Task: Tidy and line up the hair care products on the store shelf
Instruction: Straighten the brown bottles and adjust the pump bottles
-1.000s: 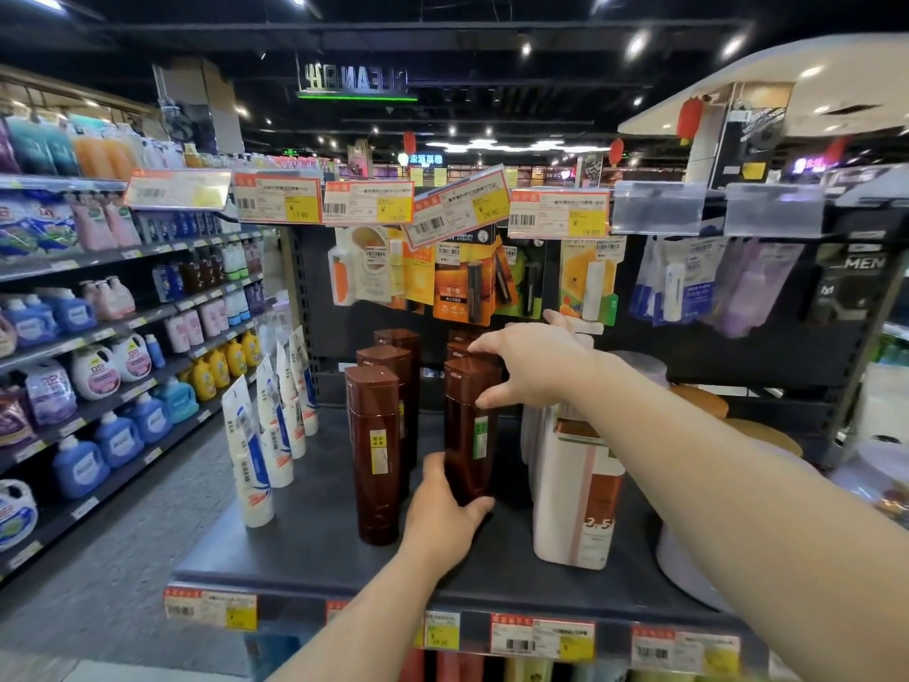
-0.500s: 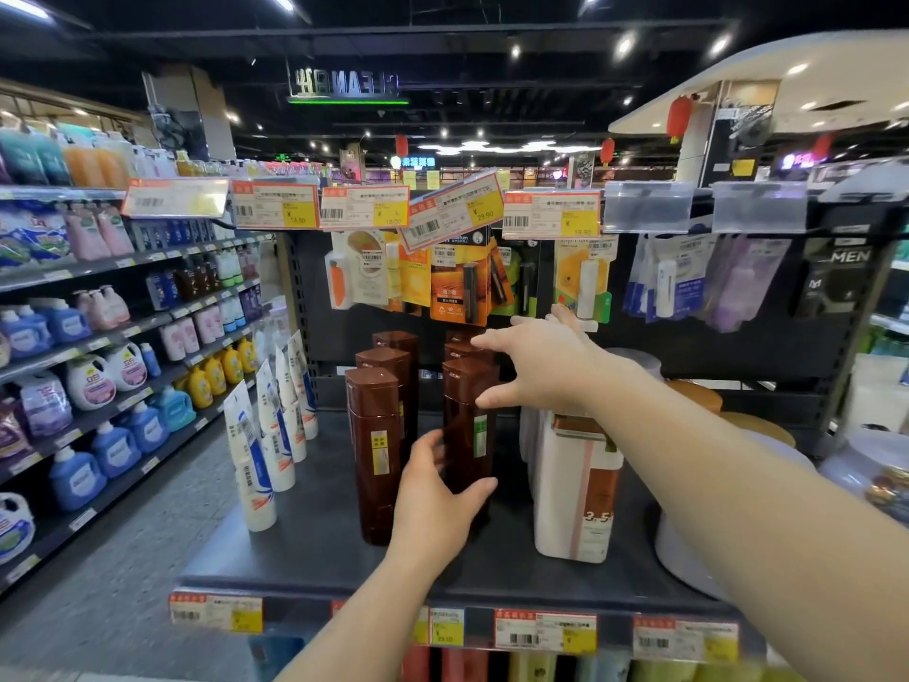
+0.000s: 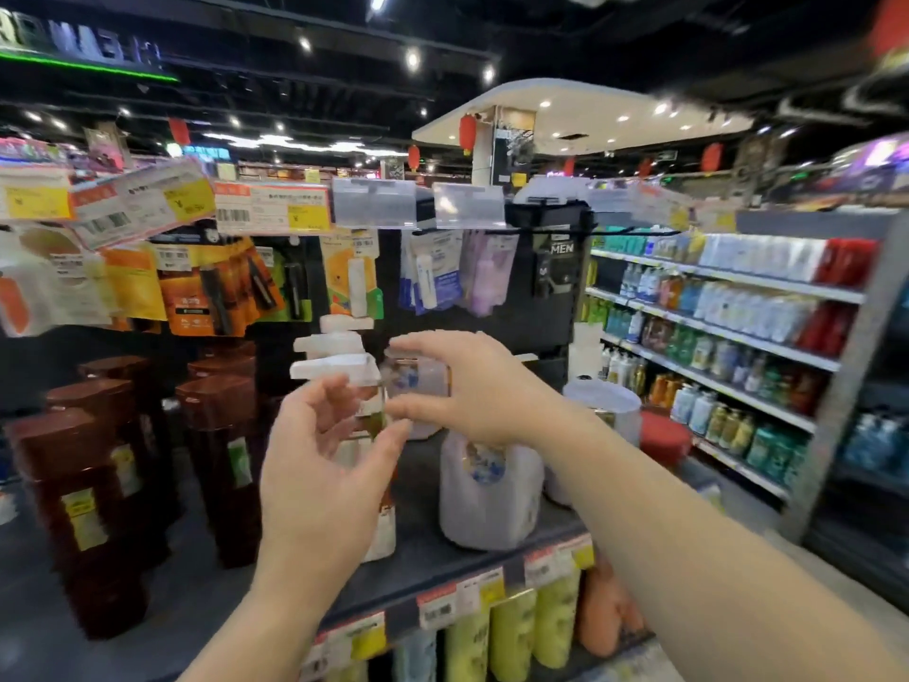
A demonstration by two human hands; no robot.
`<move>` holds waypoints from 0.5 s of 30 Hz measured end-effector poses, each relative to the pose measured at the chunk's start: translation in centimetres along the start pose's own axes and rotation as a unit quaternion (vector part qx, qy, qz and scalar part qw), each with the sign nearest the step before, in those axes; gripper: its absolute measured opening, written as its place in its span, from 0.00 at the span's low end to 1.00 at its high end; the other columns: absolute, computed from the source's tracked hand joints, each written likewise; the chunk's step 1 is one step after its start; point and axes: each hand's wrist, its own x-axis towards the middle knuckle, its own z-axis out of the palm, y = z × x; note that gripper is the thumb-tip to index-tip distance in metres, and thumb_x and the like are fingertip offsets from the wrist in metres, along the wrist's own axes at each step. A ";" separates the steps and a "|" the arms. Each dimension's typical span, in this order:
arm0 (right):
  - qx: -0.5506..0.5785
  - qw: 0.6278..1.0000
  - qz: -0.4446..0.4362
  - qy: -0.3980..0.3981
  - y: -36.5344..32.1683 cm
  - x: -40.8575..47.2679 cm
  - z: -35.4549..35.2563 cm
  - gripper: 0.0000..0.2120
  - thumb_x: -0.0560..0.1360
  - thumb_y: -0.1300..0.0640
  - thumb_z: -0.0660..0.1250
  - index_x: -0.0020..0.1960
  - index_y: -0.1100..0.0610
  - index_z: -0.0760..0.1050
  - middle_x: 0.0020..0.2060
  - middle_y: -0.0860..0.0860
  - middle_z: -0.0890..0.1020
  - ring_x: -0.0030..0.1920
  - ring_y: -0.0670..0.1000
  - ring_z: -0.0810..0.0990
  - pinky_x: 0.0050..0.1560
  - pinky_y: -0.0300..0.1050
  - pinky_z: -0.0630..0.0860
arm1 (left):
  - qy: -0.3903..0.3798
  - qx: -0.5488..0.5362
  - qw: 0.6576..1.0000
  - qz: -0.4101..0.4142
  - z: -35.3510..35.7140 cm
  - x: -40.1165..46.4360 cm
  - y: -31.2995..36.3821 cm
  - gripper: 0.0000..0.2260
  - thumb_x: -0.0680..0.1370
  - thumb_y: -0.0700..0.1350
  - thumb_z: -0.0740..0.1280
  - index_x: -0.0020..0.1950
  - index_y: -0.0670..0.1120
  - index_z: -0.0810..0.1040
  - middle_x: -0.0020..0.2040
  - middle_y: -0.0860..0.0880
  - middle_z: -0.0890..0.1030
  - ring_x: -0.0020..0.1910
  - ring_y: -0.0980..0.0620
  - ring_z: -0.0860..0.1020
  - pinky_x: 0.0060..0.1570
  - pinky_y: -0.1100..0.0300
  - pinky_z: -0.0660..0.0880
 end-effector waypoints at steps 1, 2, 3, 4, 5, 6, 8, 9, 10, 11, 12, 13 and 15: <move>-0.003 1.000 0.011 0.006 1.4 -0.6 -0.7 0.31 0.70 0.39 0.69 0.70 0.47 0.68 0.67 0.44 0.74 0.67 0.46 0.70 0.68 0.54 0.65 | -0.013 -0.007 1.000 0.002 1.4 -0.1 0.1 0.20 0.63 0.61 0.72 0.53 0.72 0.71 0.51 0.63 0.78 0.55 0.60 0.78 0.54 0.62 0.74; -0.002 1.000 0.023 0.014 2.9 -1.1 -1.6 0.30 0.71 0.40 0.70 0.70 0.48 0.69 0.67 0.44 0.74 0.66 0.46 0.71 0.67 0.51 0.67 | -0.026 -0.011 1.000 0.001 2.9 -0.2 0.2 0.21 0.63 0.62 0.72 0.53 0.71 0.71 0.52 0.61 0.78 0.55 0.59 0.78 0.55 0.60 0.75; 0.003 0.999 0.033 0.021 4.4 -1.6 -2.5 0.29 0.71 0.41 0.70 0.69 0.48 0.70 0.67 0.44 0.74 0.65 0.46 0.72 0.66 0.48 0.68 | -0.038 -0.017 0.999 -0.002 4.2 -0.3 0.2 0.21 0.63 0.62 0.72 0.54 0.69 0.72 0.52 0.60 0.78 0.55 0.58 0.78 0.56 0.57 0.76; 0.011 0.999 0.042 0.028 5.8 -2.0 -3.4 0.29 0.71 0.42 0.70 0.69 0.48 0.70 0.66 0.44 0.75 0.64 0.45 0.73 0.66 0.45 0.69 | -0.048 -0.020 0.999 -0.006 5.5 -0.3 0.2 0.22 0.63 0.61 0.73 0.55 0.66 0.73 0.52 0.59 0.79 0.56 0.57 0.78 0.57 0.55 0.77; 0.020 0.998 0.049 0.033 7.4 -2.4 -4.4 0.28 0.71 0.43 0.71 0.68 0.49 0.71 0.66 0.44 0.75 0.63 0.45 0.74 0.64 0.42 0.69 | -0.054 -0.021 0.998 -0.010 6.9 -0.2 0.1 0.22 0.65 0.59 0.74 0.56 0.64 0.73 0.52 0.60 0.79 0.56 0.57 0.78 0.57 0.53 0.77; 0.026 0.998 0.053 0.037 8.9 -2.8 -5.4 0.27 0.71 0.44 0.71 0.68 0.48 0.72 0.65 0.44 0.75 0.61 0.44 0.76 0.63 0.41 0.70 | -0.055 -0.017 0.998 -0.013 8.2 -0.1 0.1 0.20 0.66 0.55 0.75 0.56 0.63 0.74 0.51 0.61 0.79 0.55 0.59 0.78 0.56 0.53 0.78; 0.017 0.998 0.055 0.039 12.3 -3.4 -7.5 0.23 0.72 0.45 0.70 0.66 0.48 0.73 0.62 0.43 0.77 0.58 0.41 0.75 0.59 0.37 0.70 | -0.050 -0.004 0.999 -0.010 10.8 0.2 0.2 0.20 0.68 0.47 0.77 0.54 0.63 0.74 0.51 0.61 0.79 0.54 0.62 0.78 0.55 0.56 0.78; 0.009 0.998 0.057 0.036 14.2 -3.6 -8.7 0.21 0.73 0.45 0.70 0.64 0.47 0.74 0.60 0.43 0.79 0.57 0.39 0.75 0.57 0.34 0.70 | -0.044 0.003 0.999 -0.010 12.3 0.4 0.4 0.21 0.69 0.45 0.77 0.54 0.62 0.74 0.51 0.60 0.79 0.53 0.63 0.78 0.55 0.57 0.78; 0.003 0.997 0.062 0.033 16.1 -3.7 -9.8 0.18 0.73 0.46 0.70 0.62 0.47 0.76 0.57 0.43 0.80 0.54 0.38 0.75 0.53 0.30 0.69 | -0.035 0.005 0.999 -0.012 13.8 0.5 0.6 0.21 0.69 0.45 0.77 0.54 0.62 0.74 0.51 0.59 0.79 0.53 0.63 0.78 0.54 0.58 0.78; 0.001 0.997 0.072 0.035 18.1 -3.9 -10.9 0.15 0.74 0.48 0.70 0.59 0.48 0.78 0.54 0.43 0.81 0.52 0.38 0.76 0.49 0.27 0.68 | -0.027 -0.002 1.000 -0.014 15.4 0.6 0.8 0.20 0.68 0.46 0.77 0.54 0.61 0.74 0.51 0.58 0.79 0.52 0.62 0.79 0.53 0.59 0.78; -0.001 0.996 0.085 0.039 20.1 -4.0 -11.9 0.13 0.74 0.49 0.70 0.57 0.49 0.79 0.52 0.44 0.82 0.51 0.40 0.77 0.46 0.26 0.68 | -0.023 -0.013 0.999 -0.018 16.9 0.7 1.1 0.19 0.67 0.48 0.77 0.54 0.61 0.74 0.50 0.57 0.80 0.51 0.62 0.79 0.52 0.61 0.78; -0.006 0.995 0.098 0.037 22.0 -4.2 -12.6 0.12 0.74 0.50 0.70 0.56 0.50 0.80 0.50 0.45 0.82 0.50 0.42 0.78 0.46 0.29 0.68 | -0.022 -0.021 0.999 -0.022 18.4 0.8 1.4 0.19 0.66 0.50 0.76 0.53 0.61 0.74 0.49 0.57 0.80 0.51 0.63 0.79 0.51 0.63 0.78; -0.016 0.993 0.115 0.011 25.4 -4.6 -13.2 0.12 0.73 0.50 0.71 0.55 0.51 0.80 0.48 0.46 0.82 0.49 0.45 0.78 0.47 0.35 0.70 | -0.033 -0.016 0.999 -0.021 21.3 0.9 1.6 0.20 0.67 0.50 0.76 0.54 0.62 0.74 0.48 0.59 0.81 0.51 0.62 0.80 0.50 0.66 0.78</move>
